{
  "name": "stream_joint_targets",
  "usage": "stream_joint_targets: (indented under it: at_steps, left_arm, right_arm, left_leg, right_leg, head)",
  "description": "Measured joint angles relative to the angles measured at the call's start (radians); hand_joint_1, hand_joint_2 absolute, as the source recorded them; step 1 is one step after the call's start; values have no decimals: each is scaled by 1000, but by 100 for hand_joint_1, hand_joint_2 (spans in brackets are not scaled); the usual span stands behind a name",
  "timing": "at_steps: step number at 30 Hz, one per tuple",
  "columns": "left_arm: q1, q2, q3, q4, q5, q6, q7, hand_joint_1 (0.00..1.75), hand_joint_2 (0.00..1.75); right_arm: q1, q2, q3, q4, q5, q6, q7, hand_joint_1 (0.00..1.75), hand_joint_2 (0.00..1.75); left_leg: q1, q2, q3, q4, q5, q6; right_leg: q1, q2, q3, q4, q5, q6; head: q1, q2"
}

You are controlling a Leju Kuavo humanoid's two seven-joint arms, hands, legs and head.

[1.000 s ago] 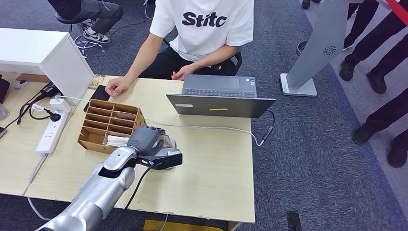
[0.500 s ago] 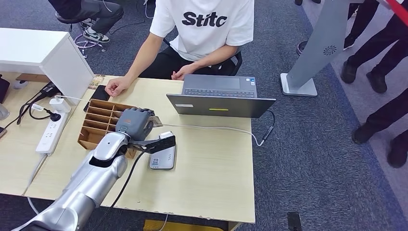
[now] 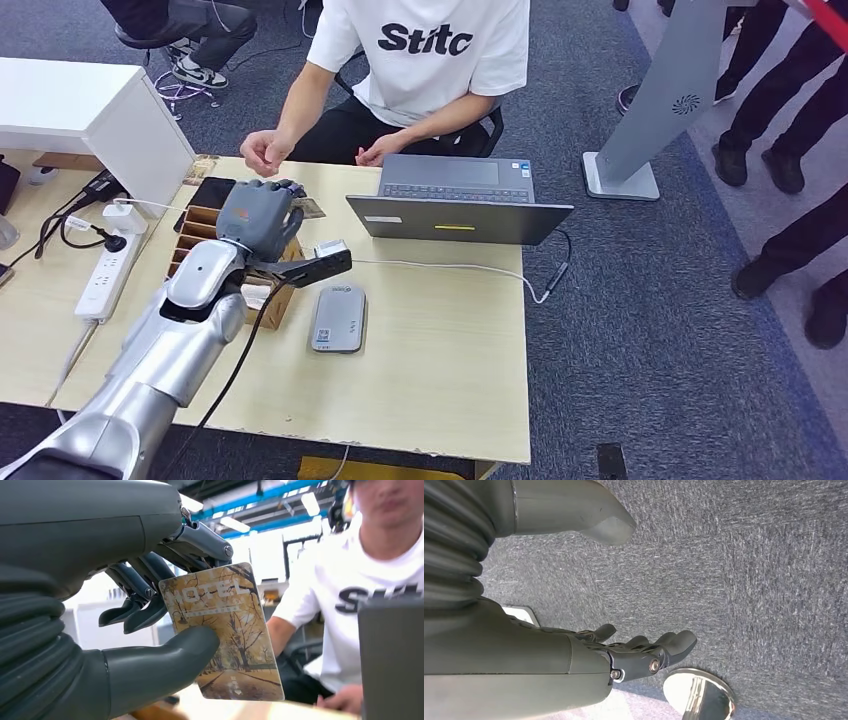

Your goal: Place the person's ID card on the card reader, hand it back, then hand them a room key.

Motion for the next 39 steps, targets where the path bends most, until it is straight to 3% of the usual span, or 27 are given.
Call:
stream_joint_targets:
  at_steps: [9, 23, 27, 31, 39]
  left_arm:
    - [-42, 50, 13, -78, -92, 30, 60, 175, 175]
    - [-83, 96, 64, -96, -160, 38, 68, 171, 175]
    - [-81, 96, 67, -98, -164, 64, 68, 0, 175]
    - [-71, 91, 84, -112, -160, 129, 69, 0, 175]
    - [-50, 86, 109, -123, -184, 133, 72, 0, 175]
  right_arm:
    - [6, 0, 0, 1, 5, -3, -1, 0, 175]
    - [6, 0, -1, 1, 7, -10, -1, 0, 175]
    - [6, 0, -1, 1, 7, -10, -2, 0, 175]
    - [6, 0, -1, 1, 6, -10, -2, 0, 175]
    - [6, 0, -3, 1, 5, -11, -2, 0, 175]
  left_leg:
    - [0, 0, 0, 0, 0, 0]
    - [0, 0, 0, 0, 0, 0]
    - [0, 0, 0, 0, 0, 0]
    - [0, 0, 0, 0, 0, 0]
    - [0, 0, 0, 0, 0, 0]
  right_leg:
    - [0, 0, 0, 0, 0, 0]
    - [0, 0, 0, 0, 0, 0]
    - [0, 0, -1, 0, 0, 0]
    - [0, 0, -1, 0, 0, 0]
    - [0, 0, -1, 0, 0, 0]
  head:
    - [0, 0]
    - [0, 0]
    - [0, 0]
    - [0, 0]
    - [0, 0]
